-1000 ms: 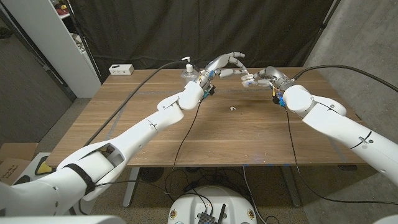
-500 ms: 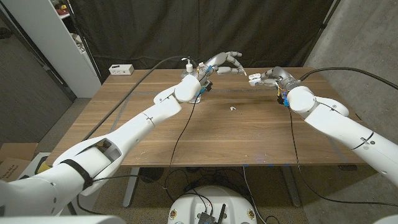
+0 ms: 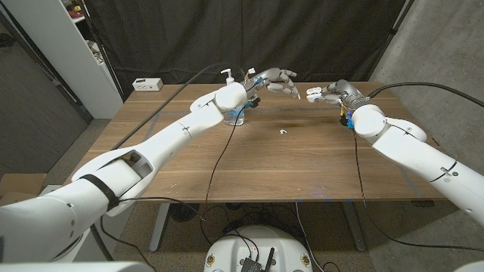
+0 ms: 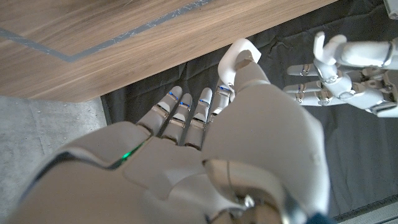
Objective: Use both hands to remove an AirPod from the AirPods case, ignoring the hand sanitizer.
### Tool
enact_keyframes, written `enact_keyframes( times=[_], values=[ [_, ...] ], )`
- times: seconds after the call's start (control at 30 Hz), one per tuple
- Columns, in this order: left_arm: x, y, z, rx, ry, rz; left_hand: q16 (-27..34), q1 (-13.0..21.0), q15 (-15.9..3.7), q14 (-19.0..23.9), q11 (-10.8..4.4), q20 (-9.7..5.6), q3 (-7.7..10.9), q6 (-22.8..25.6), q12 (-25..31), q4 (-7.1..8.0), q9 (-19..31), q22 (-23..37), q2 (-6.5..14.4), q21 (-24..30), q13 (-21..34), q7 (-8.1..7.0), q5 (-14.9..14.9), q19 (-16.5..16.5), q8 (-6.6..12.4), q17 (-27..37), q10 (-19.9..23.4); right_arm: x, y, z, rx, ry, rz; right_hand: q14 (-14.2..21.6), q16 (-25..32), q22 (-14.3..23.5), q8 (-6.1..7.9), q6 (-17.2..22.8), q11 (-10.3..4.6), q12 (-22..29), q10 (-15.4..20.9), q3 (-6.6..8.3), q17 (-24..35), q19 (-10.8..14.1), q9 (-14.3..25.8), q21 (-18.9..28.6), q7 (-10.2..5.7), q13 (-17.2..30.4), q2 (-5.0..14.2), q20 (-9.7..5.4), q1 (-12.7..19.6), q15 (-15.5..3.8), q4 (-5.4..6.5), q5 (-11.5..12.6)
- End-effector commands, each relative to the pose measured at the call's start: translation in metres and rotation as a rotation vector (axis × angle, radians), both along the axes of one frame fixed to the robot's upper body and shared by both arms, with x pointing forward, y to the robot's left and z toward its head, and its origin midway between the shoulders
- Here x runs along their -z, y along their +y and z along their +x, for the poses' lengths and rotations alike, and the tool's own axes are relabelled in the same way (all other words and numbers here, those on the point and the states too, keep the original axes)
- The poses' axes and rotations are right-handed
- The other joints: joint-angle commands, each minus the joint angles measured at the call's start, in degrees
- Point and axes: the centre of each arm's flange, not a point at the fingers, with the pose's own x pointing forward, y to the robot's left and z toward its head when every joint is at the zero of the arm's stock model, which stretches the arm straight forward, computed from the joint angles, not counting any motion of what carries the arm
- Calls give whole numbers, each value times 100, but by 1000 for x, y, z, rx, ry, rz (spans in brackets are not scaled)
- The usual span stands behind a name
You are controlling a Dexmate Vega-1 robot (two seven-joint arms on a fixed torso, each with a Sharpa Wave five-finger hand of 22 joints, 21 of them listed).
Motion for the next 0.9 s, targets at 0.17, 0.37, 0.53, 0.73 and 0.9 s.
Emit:
enact_keyframes(
  times=[0.17, 0.37, 0.53, 0.73, 0.9],
  values=[
    [-2, -31, 21, -117, 126, 302, -31, 119, 174, -635, 108, 138, 80, 82, -144, 16, 527, -18, 46, -69, -102, 45, -28, -421, 83, -36, -441, -2, -5, -5, -9, -15, 18, 53, -5, 15, 21, 241, -8, -19, 12, 21, 7, 26, 1889, 16, -226, 19, 49, 10, -10, -517, 19, 17],
    [5, -47, 29, -178, 193, 439, -30, 147, 360, -1230, 227, 158, 119, 147, -213, 34, 454, -38, 68, -96, -233, 105, -51, -889, 30, -61, -904, -1, -7, -8, -20, -12, 12, 67, -1, 15, 15, 243, -3, -26, 2, 19, 8, 22, 1895, 15, -249, 17, 50, 6, -13, -525, 21, 17],
    [9, -60, 33, -244, 244, 548, -16, 149, 497, -1529, 352, 161, 147, 184, -230, 60, 482, -42, 83, -87, -315, 214, -75, -1170, 35, -68, -1215, 0, -7, -9, -26, -4, 10, 72, 0, 15, 11, 238, -1, -32, -10, 20, 9, 23, 1906, 15, -249, 19, 52, 2, -11, -526, 21, 17],
    [14, -72, 35, -281, 239, 628, 12, 135, 531, -1562, 374, 165, 170, 130, -208, 87, 528, -41, 113, -88, -341, 242, -82, -1297, 29, -70, -1280, 0, -8, -9, -35, 6, 6, 81, 2, 15, 4, 239, -28, -29, -4, 17, 10, 22, 1909, 14, -259, 25, 48, 9, -12, -524, 20, 15],
    [19, -79, 34, -306, 198, 661, 45, 108, 531, -1522, 366, 165, 181, 127, -179, 118, 521, -38, 118, -70, -359, 169, -95, -1364, 11, -70, -1284, 0, -9, -10, -39, 9, 10, 81, 1, 15, 3, 254, -28, -31, -7, 15, 11, 26, 1912, 16, -256, 27, 49, 13, -14, -523, 21, 15]
  ],
)
